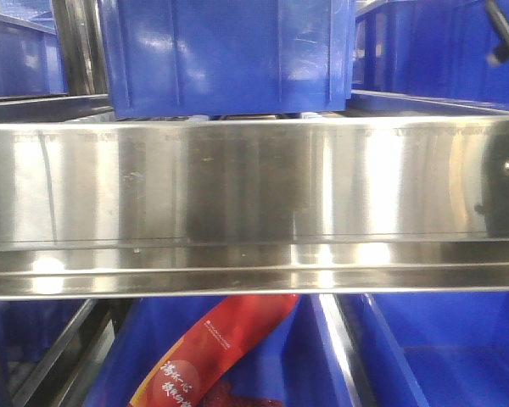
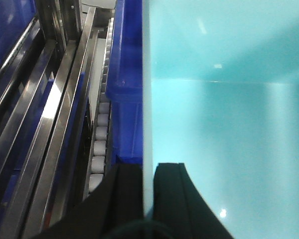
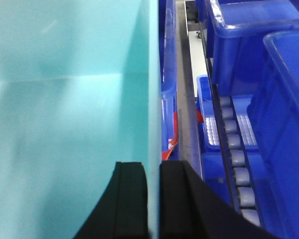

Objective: Fetch blue bin and place on conveyor start
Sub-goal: 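Pull the held teal bin back out of the shelf toward the robot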

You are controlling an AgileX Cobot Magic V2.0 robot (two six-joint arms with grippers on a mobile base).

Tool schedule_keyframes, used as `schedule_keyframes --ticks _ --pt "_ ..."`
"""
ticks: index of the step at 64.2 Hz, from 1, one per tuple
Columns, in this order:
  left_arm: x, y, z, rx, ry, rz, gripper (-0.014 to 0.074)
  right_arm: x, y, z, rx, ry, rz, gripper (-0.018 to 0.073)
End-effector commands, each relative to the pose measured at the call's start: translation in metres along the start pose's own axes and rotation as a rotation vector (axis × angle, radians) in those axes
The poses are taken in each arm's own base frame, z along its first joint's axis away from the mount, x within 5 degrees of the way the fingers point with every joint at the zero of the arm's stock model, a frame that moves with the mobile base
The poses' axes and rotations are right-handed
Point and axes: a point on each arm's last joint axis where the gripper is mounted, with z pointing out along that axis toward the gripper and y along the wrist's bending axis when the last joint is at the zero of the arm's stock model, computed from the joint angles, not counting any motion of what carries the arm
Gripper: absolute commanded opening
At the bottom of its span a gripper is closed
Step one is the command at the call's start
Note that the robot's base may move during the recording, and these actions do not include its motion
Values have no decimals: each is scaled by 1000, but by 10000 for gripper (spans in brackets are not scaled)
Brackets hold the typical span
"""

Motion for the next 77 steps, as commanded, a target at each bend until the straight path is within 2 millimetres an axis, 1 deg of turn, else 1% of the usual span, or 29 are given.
schedule_keyframes --ticks 1,14,24,32,77 --pt "-8 4 -12 -1 -70 10 -111 -7 -6 -13 31 -57 -21 -160" --pt "-13 4 -20 28 -118 3 -111 -7 -6 -13 31 -57 -21 -160" --pt "-12 4 -20 20 -104 3 -111 -7 -6 -13 31 -57 -32 -160" --pt "-10 5 -19 11 -86 1 -111 -8 -5 -13 25 -74 -101 -160" --pt "-11 4 -18 19 -99 2 -111 -11 -4 -14 14 -100 -108 -160"
